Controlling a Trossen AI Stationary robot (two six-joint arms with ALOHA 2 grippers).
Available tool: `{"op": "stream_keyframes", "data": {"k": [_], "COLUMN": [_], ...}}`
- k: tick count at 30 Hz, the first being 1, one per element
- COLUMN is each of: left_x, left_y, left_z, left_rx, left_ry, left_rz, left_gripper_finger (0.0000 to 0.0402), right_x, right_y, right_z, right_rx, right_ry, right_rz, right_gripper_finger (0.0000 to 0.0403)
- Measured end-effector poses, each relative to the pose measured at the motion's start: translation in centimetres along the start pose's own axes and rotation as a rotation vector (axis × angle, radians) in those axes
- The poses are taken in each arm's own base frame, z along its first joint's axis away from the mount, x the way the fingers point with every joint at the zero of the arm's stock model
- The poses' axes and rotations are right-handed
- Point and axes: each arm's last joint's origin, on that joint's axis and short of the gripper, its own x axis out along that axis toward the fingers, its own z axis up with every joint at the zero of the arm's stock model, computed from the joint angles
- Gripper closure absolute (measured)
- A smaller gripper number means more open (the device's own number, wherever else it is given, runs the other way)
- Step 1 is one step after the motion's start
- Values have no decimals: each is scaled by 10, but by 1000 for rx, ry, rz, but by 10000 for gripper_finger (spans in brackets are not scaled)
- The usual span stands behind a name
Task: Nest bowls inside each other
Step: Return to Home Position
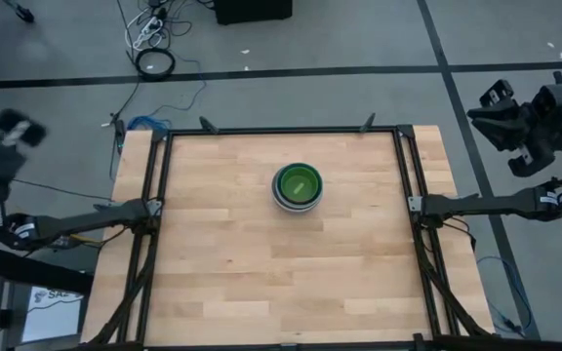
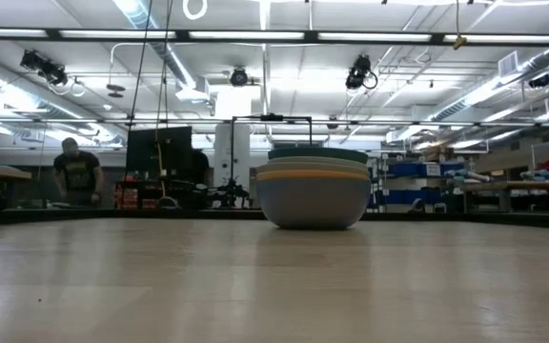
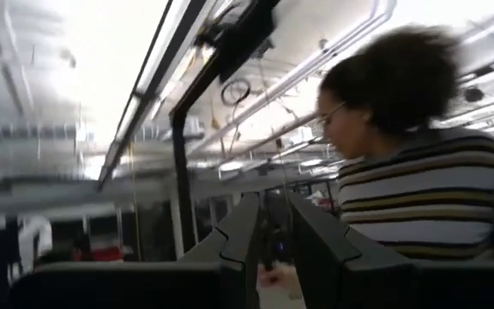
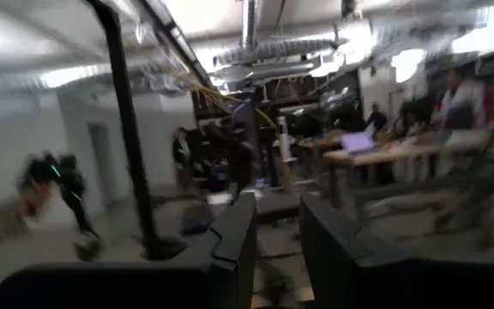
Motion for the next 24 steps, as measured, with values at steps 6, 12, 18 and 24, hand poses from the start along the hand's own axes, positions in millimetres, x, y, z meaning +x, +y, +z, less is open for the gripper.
{"op": "stream_keyframes", "data": {"k": [6,12,18,24], "left_x": [-27,-35,-26,-26], "left_y": [-45,-44,-1,21], "left_z": [12,-5,-44,-78], "left_rx": [133,67,-5,-44], "left_ry": [-98,-103,-78,-37], "left_rz": [7,55,-8,-63], "left_gripper_finger": [330,330,330,330], "right_x": [-5,-2,0,-3], "right_y": [2,13,14,13], "right_z": [4,15,14,12], "right_rx": [-116,-22,-27,12], "right_ry": [-47,-82,-57,-21], "right_rz": [5,388,501,572], "right_gripper_finger": [321,321,321,321]}}
